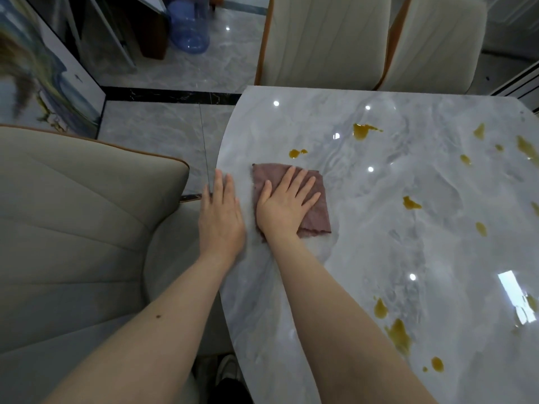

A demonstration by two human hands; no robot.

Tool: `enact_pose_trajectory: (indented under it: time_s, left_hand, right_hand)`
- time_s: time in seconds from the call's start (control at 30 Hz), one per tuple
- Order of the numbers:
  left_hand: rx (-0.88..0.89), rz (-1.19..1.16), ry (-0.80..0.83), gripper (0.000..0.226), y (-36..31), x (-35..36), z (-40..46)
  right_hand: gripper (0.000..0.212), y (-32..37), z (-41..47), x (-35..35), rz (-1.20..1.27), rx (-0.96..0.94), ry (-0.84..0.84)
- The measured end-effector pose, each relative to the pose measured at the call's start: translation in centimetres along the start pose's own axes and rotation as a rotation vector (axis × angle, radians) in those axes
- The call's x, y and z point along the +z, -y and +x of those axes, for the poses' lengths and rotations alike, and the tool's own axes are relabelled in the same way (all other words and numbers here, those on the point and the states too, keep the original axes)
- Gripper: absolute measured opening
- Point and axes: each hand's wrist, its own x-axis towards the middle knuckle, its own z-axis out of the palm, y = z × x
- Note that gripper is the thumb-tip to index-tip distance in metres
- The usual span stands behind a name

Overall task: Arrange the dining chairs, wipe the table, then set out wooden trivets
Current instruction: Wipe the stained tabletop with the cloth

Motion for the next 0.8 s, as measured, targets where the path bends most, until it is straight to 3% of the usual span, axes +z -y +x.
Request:
enact_pose_trajectory:
  time_s: [0.2,0.33,0.57,0.8]
  left_hand:
    - [-0.011,-0.042,-0.008,0.052,-0.1,-0.4,-0.2]
    - [-0.004,-0.013,-0.011,0.051,-0.1,-0.3,-0.2]
    - [-0.013,-0.078,-0.008,0.05,-0.1,-0.3,0.0]
    - [-0.059,-0.275,-0.057,0.049,-0.2,-0.6,-0.3]
  right_hand:
    - [0.071,-3.3,-3.6,-0.5,-0.066,-0.372,0.046]
    - [0.072,-5.6,-3.9,-0.8,-0.086,-0.325,0.031]
    - [0.069,-0.8,0.9,-0.2,-0.017,-0.076,0.057]
    - [0.073,-4.9,-7.0,-1.2,-0.095,-0.441,0.094]
